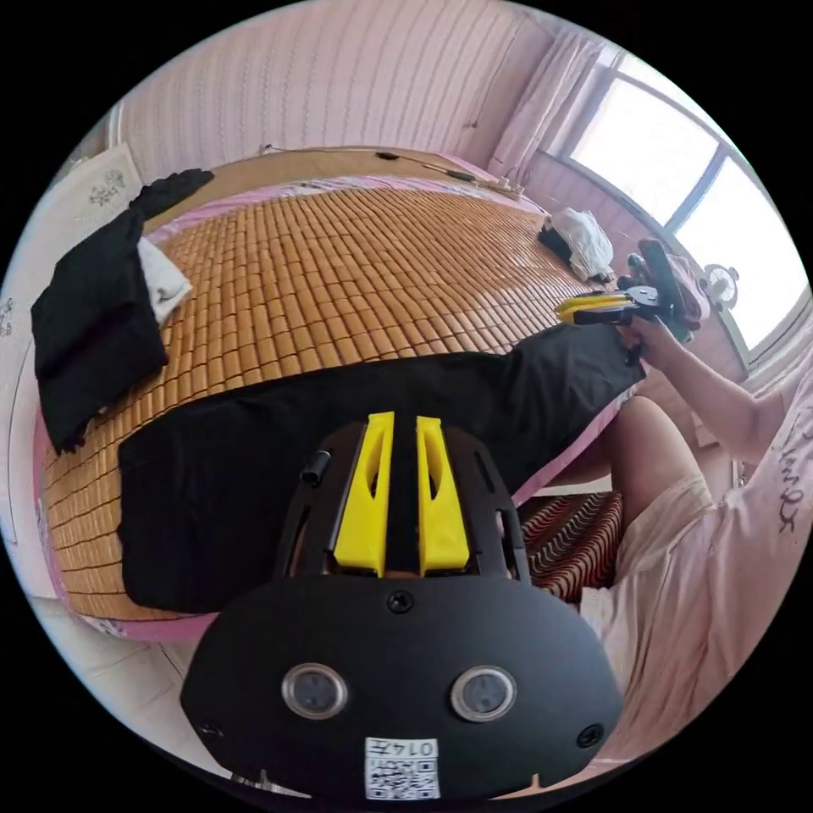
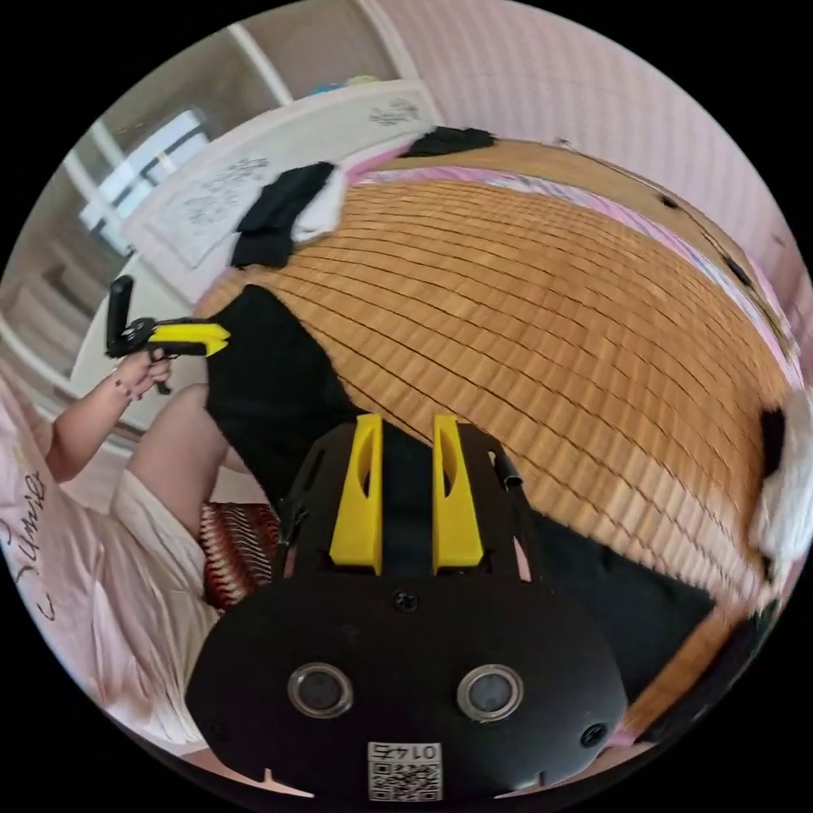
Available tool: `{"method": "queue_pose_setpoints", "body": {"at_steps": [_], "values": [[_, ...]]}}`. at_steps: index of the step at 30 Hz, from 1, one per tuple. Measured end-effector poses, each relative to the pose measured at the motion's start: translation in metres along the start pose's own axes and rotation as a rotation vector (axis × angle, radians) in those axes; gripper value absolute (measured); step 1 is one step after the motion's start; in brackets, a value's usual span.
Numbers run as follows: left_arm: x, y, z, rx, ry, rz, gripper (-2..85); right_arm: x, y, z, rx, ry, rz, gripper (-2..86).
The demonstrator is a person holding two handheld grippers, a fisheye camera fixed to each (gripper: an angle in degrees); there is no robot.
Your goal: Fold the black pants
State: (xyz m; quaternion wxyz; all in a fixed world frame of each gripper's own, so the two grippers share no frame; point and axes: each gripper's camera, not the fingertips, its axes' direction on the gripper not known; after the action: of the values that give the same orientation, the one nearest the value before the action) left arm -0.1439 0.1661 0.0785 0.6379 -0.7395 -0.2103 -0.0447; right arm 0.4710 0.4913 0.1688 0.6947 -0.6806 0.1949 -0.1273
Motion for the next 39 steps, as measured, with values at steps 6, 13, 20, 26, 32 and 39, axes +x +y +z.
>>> {"method": "queue_pose_setpoints", "body": {"at_steps": [6,13,20,26,32,39], "values": [[-0.087,0.075,-0.087,0.045,-0.099,-0.066,11.1,-0.122,-0.153,0.123,-0.087,-0.192,-0.410,12.8],[-0.151,0.138,-0.144,0.092,-0.147,-0.132,13.7,-0.216,-0.274,0.261,-0.228,-0.155,-0.582,13.0],[-0.217,0.167,-0.183,0.174,-0.115,-0.152,17.7,-0.236,-0.305,0.299,-0.322,-0.267,-0.689,3.8],[-0.265,0.158,-0.203,0.284,-0.028,-0.093,19.7,-0.266,-0.292,0.261,-0.314,-0.741,-1.059,2.3],[-0.279,0.137,-0.205,0.150,0.317,0.060,1.5,-0.282,-0.307,0.273,-0.321,-0.836,-1.100,2.4],[-0.297,0.142,-0.212,-0.122,0.195,-0.245,-0.9,-0.316,-0.313,0.365,-0.482,-0.531,-0.948,4.8]]}}
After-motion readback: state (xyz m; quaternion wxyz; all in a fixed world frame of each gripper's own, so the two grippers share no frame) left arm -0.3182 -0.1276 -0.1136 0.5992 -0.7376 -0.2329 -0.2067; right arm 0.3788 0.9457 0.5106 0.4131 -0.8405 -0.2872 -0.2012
